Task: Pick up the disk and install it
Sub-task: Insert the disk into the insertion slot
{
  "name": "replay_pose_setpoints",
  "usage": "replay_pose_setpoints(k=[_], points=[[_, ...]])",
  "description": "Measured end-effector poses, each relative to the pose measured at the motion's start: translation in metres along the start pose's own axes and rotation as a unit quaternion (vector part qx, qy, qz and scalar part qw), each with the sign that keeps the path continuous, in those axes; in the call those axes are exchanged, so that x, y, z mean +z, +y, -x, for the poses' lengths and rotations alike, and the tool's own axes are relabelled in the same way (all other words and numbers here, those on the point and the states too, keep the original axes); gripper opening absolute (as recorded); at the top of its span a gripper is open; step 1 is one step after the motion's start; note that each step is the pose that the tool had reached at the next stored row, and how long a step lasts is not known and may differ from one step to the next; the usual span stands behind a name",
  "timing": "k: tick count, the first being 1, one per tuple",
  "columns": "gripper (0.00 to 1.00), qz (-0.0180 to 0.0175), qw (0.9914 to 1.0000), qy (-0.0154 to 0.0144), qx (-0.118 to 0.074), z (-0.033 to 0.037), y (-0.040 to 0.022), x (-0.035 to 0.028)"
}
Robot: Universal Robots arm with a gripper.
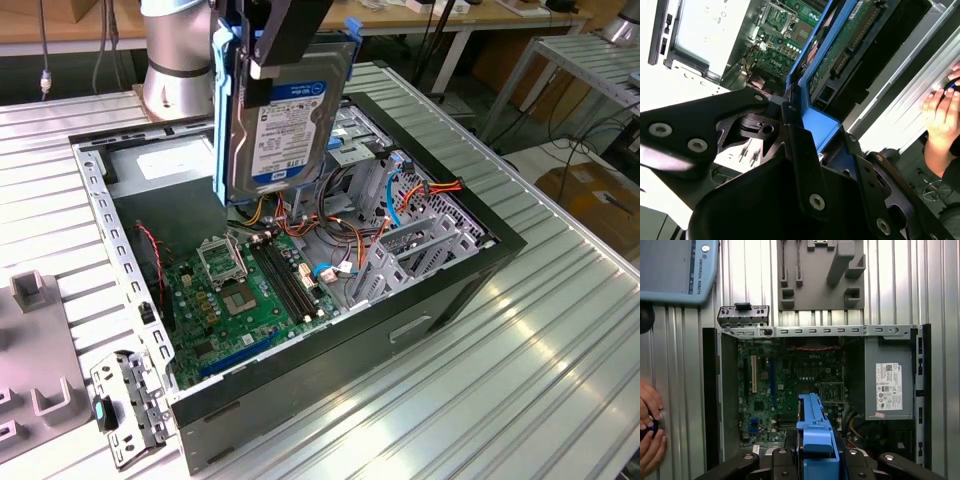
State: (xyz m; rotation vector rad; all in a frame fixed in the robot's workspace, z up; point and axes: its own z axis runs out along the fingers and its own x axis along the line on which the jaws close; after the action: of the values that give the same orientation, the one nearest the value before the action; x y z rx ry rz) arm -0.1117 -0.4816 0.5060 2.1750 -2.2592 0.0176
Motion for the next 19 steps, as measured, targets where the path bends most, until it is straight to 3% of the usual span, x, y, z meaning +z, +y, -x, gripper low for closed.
replay_pose_setpoints(k=[4,7,8,9,10,13,15,17,19], points=[[0.37,0.0,1.0,0.0002,0.0,-0.002,-0.0029,0.0006],[0.37,0.0,1.0,0.0002,0.0,-0.0194,-0.0043,0.003],[0.37,0.0,1.0,0.0003,0.0,-0.0204,-0.0077,0.0039],[0.37,0.0,1.0,0.0004,0.0,-0.0202,-0.0169,0.0052],[0.37,0.0,1.0,0.0006,0.0,-0.0197,-0.0301,0.0069],[0.37,0.0,1.0,0.0007,0.0,-0.019,-0.0476,0.0087],[0.37,0.0,1.0,0.0007,0.0,-0.0183,-0.0641,0.0093],[0.37,-0.0001,1.0,0.0008,0.0,-0.0179,-0.0742,0.0096],[0.37,-0.0002,1.0,0.0008,0.0,-0.0178,-0.079,0.0108]])
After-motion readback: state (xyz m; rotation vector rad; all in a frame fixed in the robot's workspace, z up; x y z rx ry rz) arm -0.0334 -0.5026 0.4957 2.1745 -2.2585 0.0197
